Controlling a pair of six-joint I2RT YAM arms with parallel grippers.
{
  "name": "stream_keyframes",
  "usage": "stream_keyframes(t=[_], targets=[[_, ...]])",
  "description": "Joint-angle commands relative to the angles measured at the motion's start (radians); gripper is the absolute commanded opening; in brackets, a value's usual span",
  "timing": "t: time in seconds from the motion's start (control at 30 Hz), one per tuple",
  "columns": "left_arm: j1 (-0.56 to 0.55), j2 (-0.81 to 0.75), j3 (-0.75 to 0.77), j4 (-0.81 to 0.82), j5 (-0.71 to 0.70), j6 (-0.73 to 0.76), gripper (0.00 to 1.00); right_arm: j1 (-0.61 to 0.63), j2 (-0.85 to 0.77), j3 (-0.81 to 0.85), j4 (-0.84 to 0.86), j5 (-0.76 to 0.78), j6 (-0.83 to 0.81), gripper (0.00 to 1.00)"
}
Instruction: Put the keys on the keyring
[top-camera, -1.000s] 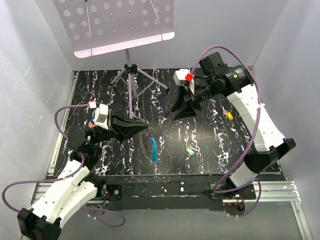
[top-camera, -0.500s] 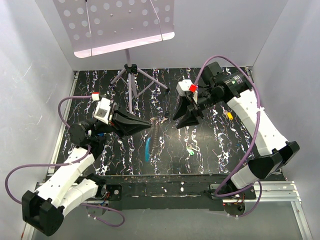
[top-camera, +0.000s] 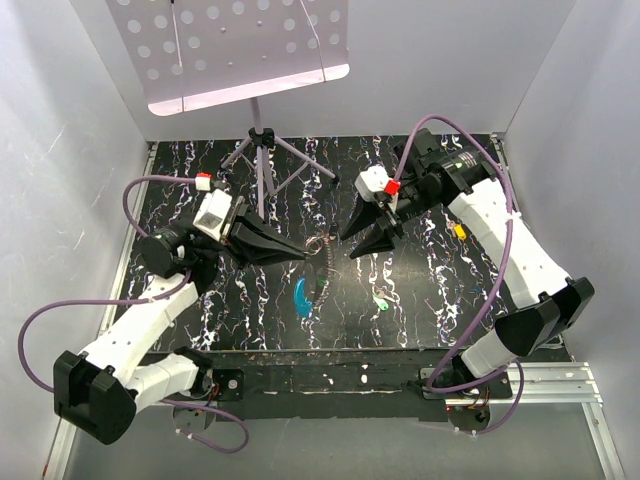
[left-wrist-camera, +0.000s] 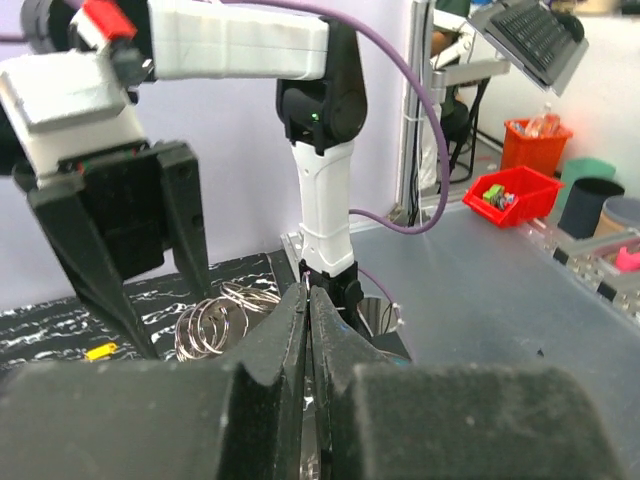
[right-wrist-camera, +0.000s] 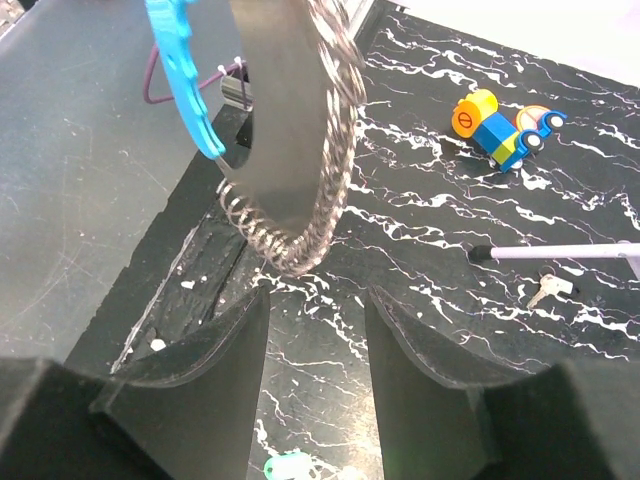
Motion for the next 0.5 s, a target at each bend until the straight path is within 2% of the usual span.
stream_keyframes(t=[0.0, 0.23, 0.47], targets=[[0.001, -0.009, 0.081, 0.058, 0.085, -0.004, 0.00, -0.003, 0.022, 0.014, -0.243, 0.019, -0.038, 0.51], [-0.003, 0.034, 0.173, 0.238, 0.099, -0.145, 0.00, -0.005, 0.039, 0.008, -0.214, 0.108, 0.013, 0.52], [-0.023, 0.095, 0.353, 0.333, 0.064, -0.236, 0.00, -0.005, 0.048, -0.009, -0.232, 0.093, 0.004, 0.52]])
